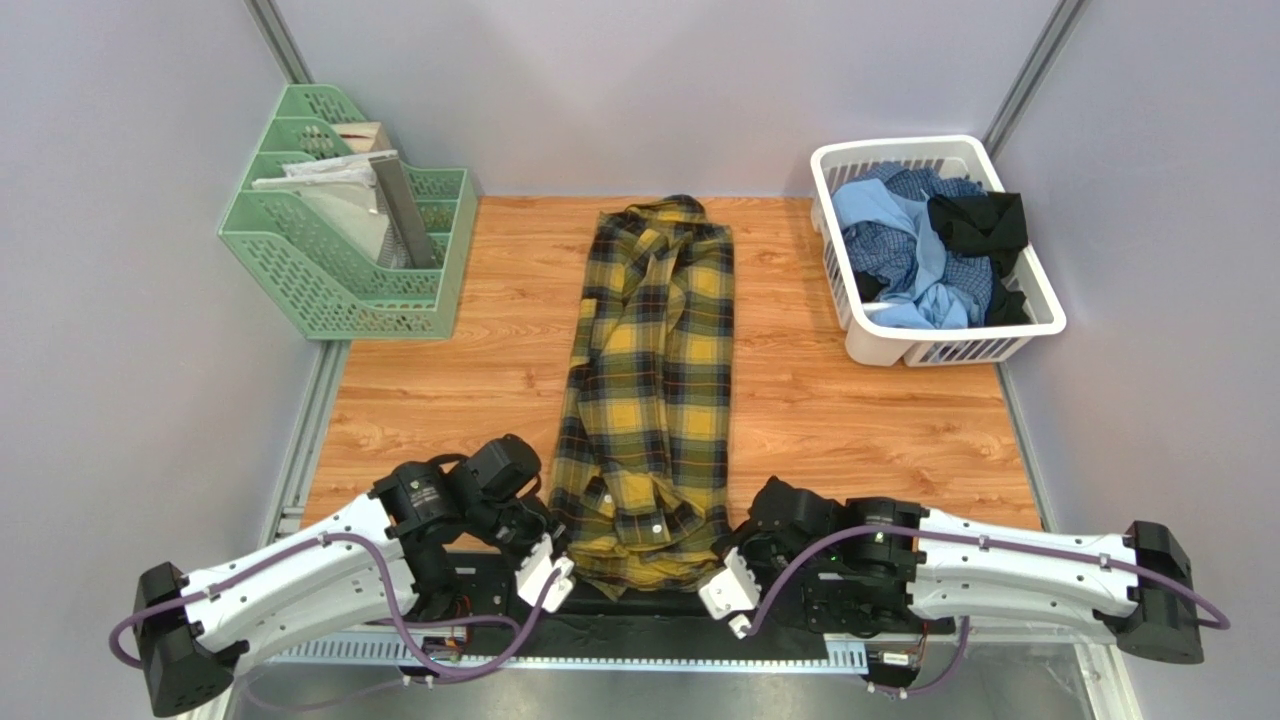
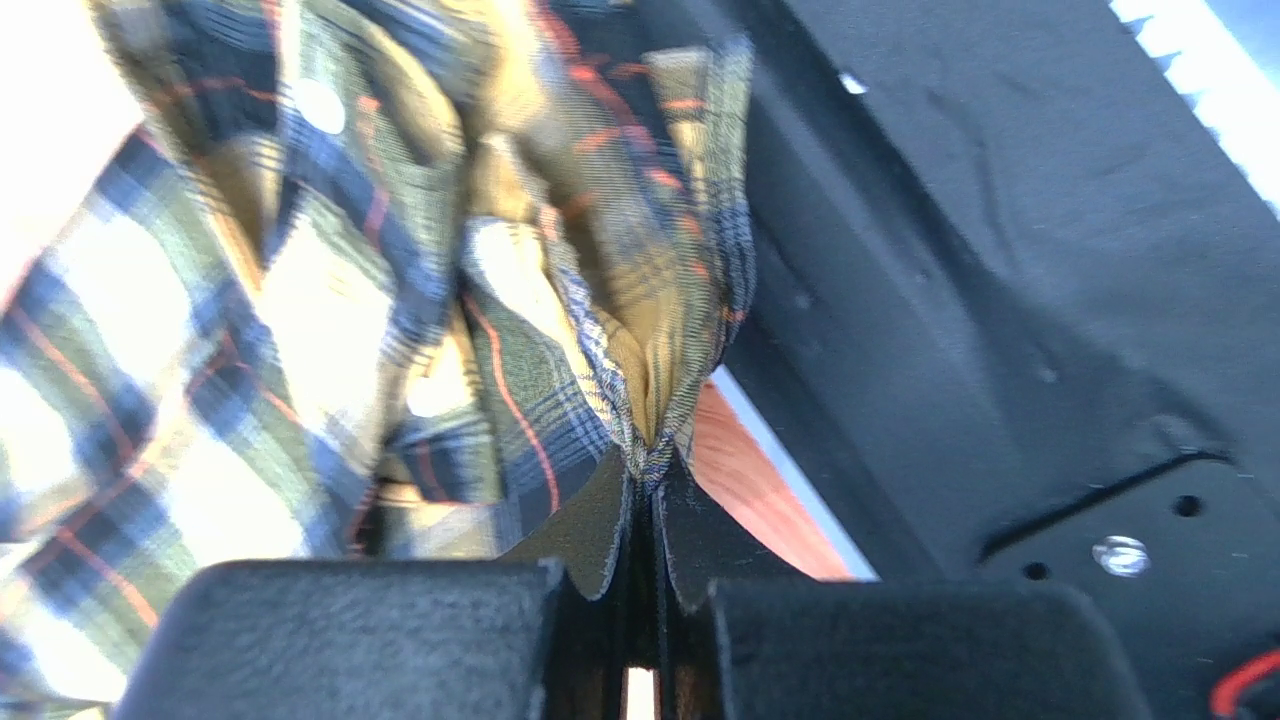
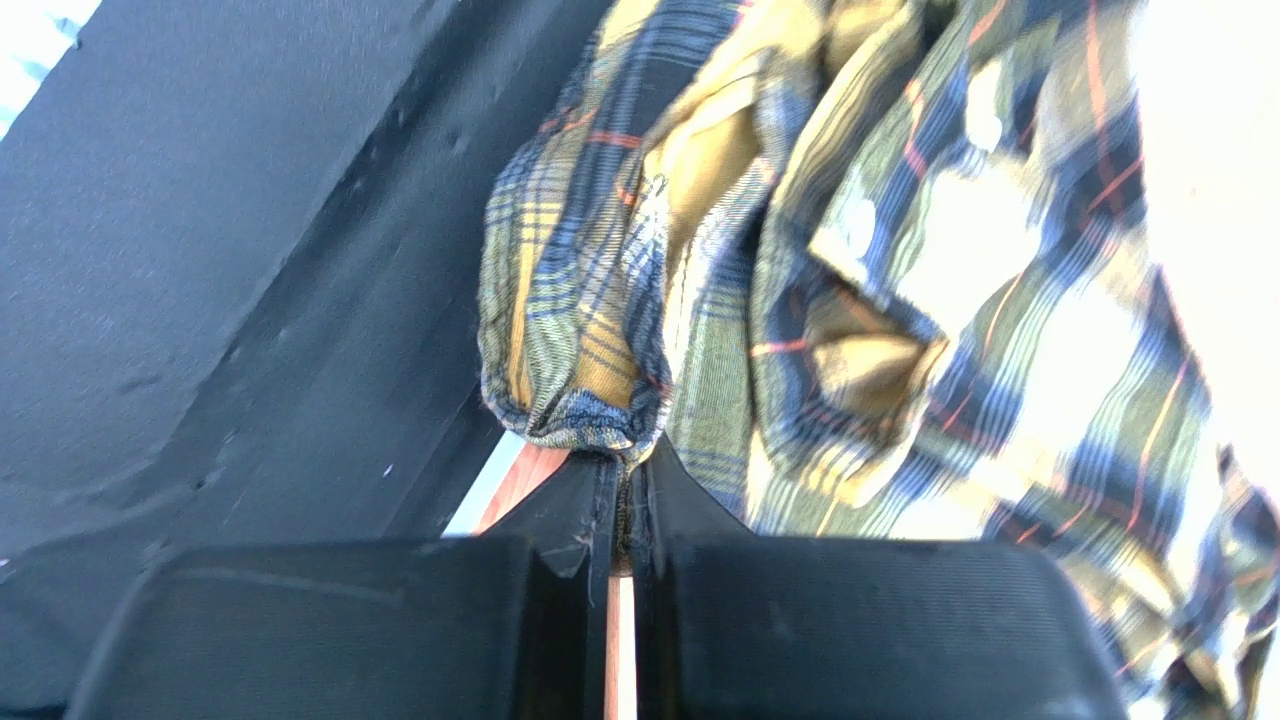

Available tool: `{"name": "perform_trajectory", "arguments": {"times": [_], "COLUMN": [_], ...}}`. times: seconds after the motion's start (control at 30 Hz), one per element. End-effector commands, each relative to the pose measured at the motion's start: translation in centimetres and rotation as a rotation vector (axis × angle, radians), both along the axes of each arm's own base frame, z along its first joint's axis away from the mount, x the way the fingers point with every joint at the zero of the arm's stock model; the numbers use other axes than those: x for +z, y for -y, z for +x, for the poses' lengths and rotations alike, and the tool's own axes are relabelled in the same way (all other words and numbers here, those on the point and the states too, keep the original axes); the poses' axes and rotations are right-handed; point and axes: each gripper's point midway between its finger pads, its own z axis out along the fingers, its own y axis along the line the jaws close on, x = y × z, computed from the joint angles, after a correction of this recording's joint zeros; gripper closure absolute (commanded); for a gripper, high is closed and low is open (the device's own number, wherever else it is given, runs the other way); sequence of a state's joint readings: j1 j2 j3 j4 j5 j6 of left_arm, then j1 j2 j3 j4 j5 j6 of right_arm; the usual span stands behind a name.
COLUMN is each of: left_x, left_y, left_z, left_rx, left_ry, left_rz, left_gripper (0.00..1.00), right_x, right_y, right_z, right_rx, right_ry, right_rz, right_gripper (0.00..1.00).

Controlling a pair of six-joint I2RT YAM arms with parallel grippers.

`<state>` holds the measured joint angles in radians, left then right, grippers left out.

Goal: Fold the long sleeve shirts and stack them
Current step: Fold the shirt

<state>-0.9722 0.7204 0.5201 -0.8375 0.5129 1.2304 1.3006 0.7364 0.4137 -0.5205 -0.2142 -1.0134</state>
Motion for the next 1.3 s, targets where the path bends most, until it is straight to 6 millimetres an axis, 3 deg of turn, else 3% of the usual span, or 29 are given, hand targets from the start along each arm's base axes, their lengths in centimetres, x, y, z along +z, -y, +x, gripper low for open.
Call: {"name": "perform_trajectory", "arguments": {"times": [0.0,0.17,0.33,0.43,0.53,0.57,0.6,0.67,0.7,0.73,0.77,0.8,0.83,0.87,0.9,0.93,0.97,1.0,1.03,1.07,1.1,1.13,1.17,1.23,1.27], "left_x": [0.2,0.4,2.0,3.8,6.2,6.6,8.4,8.8,10.5,10.9,9.8,11.8,11.9,10.2,11.6,11.4,8.9,9.7,9.0,6.6,6.8,6.0,4.3,3.4,2.0], "left_y": [-0.7,-0.4,0.6,1.2,1.8,2.1,2.3,2.8,3.0,3.1,3.5,3.5,3.5,3.8,3.6,3.6,3.7,3.5,3.6,3.7,3.6,3.8,3.8,4.0,3.8], "left_z": [-1.4,-0.9,-0.1,0.7,2.9,3.3,5.2,7.5,9.9,11.5,13.3,16.5,18.2,20.3,23.2,24.7,26.4,28.7,29.8,31.0,32.7,33.3,33.9,35.0,35.5], "left_rx": [0.029,0.074,0.116,0.147,0.197,0.206,0.254,0.299,0.349,0.37,0.4,0.452,0.477,0.51,0.548,0.561,0.584,0.612,0.621,0.635,0.652,0.66,0.674,0.687,0.706], "left_ry": [-0.093,-0.103,-0.095,-0.091,-0.064,-0.087,-0.068,-0.094,-0.079,-0.072,-0.114,-0.079,-0.085,-0.132,-0.101,-0.102,-0.151,-0.134,-0.146,-0.191,-0.169,-0.181,-0.215,-0.214,-0.223], "left_rz": [0.038,0.032,-0.012,-0.051,-0.099,-0.105,-0.142,-0.134,-0.175,-0.179,-0.146,-0.188,-0.188,-0.149,-0.181,-0.175,-0.128,-0.146,-0.138,-0.102,-0.103,-0.091,-0.069,-0.062,-0.036], "left_gripper": [1.0,1.0,1.0,1.0,1.0,1.0,1.0,1.0,1.0,1.0,1.0,1.0,1.0,1.0,1.0,1.0,1.0,1.0,1.0,1.0,1.0,1.0,1.0,1.0,0.99], "right_x": [-0.2,1.0,2.3,4.3,7.0,8.7,9.5,9.9,11.4,11.7,10.7,12.1,12.4,12.4,10.7,11.8,11.6,9.6,10.3,10.1,9.1,6.9,6.9,4.4,4.1], "right_y": [1.5,0.8,0.5,0.0,-0.5,-0.5,-0.5,-0.4,-0.7,-0.8,-0.6,-0.8,-0.8,-0.2,-0.3,-0.6,0.0,-0.3,-0.5,-0.3,-0.3,-0.4,-0.5,-0.7,-0.7], "right_z": [0.4,0.9,2.0,3.3,5.9,7.6,8.4,11.0,12.5,13.7,16.0,17.8,19.3,21.7,23.5,25.6,27.6,29.2,30.9,32.4,33.4,34.2,35.5,36.5,37.2], "right_rx": [-0.102,-0.142,-0.204,-0.259,-0.336,-0.369,-0.378,-0.419,-0.416,-0.431,-0.472,-0.48,-0.495,-0.532,-0.55,-0.559,-0.593,-0.61,-0.623,-0.642,-0.652,-0.661,-0.67,-0.683,-0.705], "right_ry": [-0.027,-0.027,-0.006,-0.008,-0.011,-0.006,-0.005,-0.026,-0.004,-0.009,-0.046,-0.027,-0.029,-0.028,-0.059,-0.041,-0.041,-0.081,-0.069,-0.066,-0.076,-0.103,-0.098,-0.132,-0.135], "right_rz": [-0.042,0.001,0.04,0.091,0.133,0.166,0.181,0.175,0.196,0.199,0.177,0.2,0.209,0.218,0.183,0.203,0.21,0.176,0.194,0.201,0.188,0.152,0.161,0.128,0.13], "right_gripper": [1.0,1.0,1.0,1.0,1.0,1.0,1.0,1.0,1.0,1.0,1.0,1.0,1.0,1.0,1.0,1.0,1.0,1.0,1.0,1.0,1.0,1.0,1.0,1.0,1.0]}}
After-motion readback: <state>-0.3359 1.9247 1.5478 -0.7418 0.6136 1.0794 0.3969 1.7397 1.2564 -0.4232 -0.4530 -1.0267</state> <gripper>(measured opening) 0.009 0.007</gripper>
